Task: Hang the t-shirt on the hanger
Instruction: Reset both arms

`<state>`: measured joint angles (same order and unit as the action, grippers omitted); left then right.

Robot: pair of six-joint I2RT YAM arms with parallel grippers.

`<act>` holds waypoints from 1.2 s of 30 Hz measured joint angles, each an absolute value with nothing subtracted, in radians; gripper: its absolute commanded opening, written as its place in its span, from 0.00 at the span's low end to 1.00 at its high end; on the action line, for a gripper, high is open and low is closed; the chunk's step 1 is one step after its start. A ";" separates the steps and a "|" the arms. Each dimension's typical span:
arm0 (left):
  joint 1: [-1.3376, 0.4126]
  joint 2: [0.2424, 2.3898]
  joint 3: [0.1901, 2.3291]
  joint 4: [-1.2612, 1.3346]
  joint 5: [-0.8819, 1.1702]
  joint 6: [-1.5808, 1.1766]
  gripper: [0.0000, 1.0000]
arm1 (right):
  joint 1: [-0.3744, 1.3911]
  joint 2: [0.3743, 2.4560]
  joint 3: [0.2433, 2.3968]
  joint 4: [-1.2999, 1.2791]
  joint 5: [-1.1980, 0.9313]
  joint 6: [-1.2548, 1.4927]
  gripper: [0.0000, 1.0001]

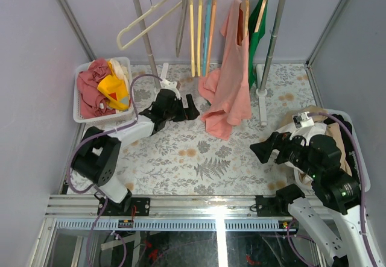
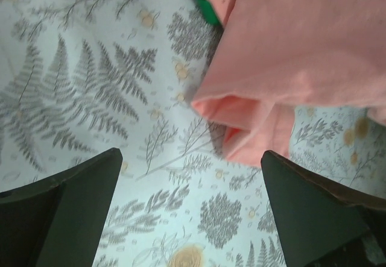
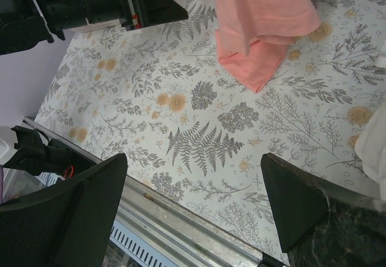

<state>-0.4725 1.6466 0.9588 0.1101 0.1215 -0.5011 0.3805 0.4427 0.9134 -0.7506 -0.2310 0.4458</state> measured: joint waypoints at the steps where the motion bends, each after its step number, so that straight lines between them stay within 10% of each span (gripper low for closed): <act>1: -0.479 1.624 0.939 0.096 0.110 -0.505 1.00 | 0.381 0.432 0.905 -0.750 -0.231 0.446 0.99; 36: -0.499 0.896 0.726 -0.266 0.083 -0.587 1.00 | 0.381 0.356 0.820 -0.821 -0.169 0.552 0.99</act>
<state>-0.4988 0.8955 0.7258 -0.2661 0.0826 -0.5873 0.3805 0.3557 0.8200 -0.8211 -0.1692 0.5522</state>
